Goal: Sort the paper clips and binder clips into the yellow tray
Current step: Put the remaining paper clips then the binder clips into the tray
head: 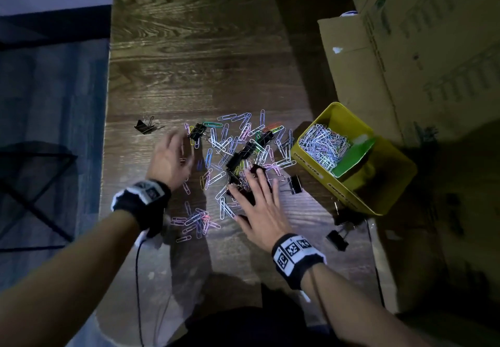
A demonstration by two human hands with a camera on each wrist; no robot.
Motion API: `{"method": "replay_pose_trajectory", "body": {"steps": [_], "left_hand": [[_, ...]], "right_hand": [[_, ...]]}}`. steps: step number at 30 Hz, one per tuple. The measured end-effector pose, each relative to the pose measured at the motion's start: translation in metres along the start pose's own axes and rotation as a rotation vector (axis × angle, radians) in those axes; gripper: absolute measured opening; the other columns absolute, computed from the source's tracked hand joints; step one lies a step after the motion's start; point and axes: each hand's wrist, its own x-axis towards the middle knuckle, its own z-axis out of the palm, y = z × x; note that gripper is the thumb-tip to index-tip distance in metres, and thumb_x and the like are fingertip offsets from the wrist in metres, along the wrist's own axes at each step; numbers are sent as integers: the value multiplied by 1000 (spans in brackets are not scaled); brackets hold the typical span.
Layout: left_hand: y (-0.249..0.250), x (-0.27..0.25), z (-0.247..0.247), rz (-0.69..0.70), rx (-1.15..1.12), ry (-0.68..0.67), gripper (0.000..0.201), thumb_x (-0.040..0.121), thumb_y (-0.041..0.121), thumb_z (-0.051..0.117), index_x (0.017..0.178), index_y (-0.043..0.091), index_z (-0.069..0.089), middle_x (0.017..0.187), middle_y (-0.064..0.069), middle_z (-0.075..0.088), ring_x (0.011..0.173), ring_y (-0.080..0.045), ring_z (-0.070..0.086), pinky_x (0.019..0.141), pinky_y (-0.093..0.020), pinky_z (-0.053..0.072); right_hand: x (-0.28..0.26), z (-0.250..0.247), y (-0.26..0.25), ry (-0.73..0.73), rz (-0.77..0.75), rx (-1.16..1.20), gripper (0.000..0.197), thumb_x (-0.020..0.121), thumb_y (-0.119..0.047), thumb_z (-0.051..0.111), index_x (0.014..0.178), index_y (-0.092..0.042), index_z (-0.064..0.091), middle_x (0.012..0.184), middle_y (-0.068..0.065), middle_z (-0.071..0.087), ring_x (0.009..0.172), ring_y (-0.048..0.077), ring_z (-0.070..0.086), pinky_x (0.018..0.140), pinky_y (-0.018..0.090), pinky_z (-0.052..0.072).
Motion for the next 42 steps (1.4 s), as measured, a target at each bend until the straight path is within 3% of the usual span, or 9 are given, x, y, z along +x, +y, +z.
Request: {"method": "replay_pose_trajectory", "body": {"steps": [2,5,10,15,21,24,27,33,42], "left_hand": [[5,28,-8,-19,54,-70,62,76,26,72,131,14,45,128,-21,46,116,-37,46,102,-47,39],[15,54,-14,8,179,-221,56,77,32,72,127,18,51,124,-17,49,109,-35,51,91,-44,46],[24,60,-14,100,173,-268,26,83,15,64,108,10,62,100,-17,65,88,-31,60,73,-31,43],[33,88,-28,67,97,-171,17,85,12,57,98,9,67,95,-18,69,86,-33,64,79,-38,51],[38,128,-28,-91,13,-158,22,86,15,60,107,11,65,103,-15,67,95,-30,62,81,-31,46],[28,122,-25,19,-55,-77,56,78,12,67,131,17,48,126,-17,53,111,-31,54,97,-34,41],[24,95,-16,185,25,90,53,79,10,61,130,15,47,131,-21,45,119,-35,44,102,-43,39],[8,43,14,233,364,-332,58,91,49,36,145,34,19,154,-8,20,138,-34,21,109,-56,24],[-15,-63,13,273,272,-384,52,93,43,27,141,25,33,152,-4,28,141,-27,18,111,-53,22]], "right_hand": [[-10,8,0,70,-69,0,51,87,-34,51,135,-29,37,146,8,27,136,28,19,114,56,17],[-20,18,3,110,-144,-5,32,78,-33,64,103,-27,45,112,4,55,102,18,40,83,45,53],[-21,25,9,-4,-90,31,16,87,-38,43,96,-25,44,104,1,54,94,17,46,80,38,47],[-18,30,9,-25,-57,-8,19,83,-41,46,96,-27,44,104,-1,52,95,15,39,80,35,44],[-17,33,8,-75,-58,-35,26,78,-42,46,101,-32,50,105,-4,49,96,16,39,79,33,26],[-17,34,7,-65,-45,-17,26,76,-43,47,100,-32,49,104,-4,52,95,16,39,80,33,26],[-17,35,7,-51,-35,-29,26,76,-44,47,98,-31,50,103,-3,56,94,16,41,79,33,27],[-18,33,4,-11,-43,-33,26,76,-43,50,97,-28,49,101,-2,55,94,16,41,79,34,28],[-17,26,0,-48,-5,-92,28,76,-45,45,94,-29,59,95,-4,56,88,14,42,72,33,48]]}}
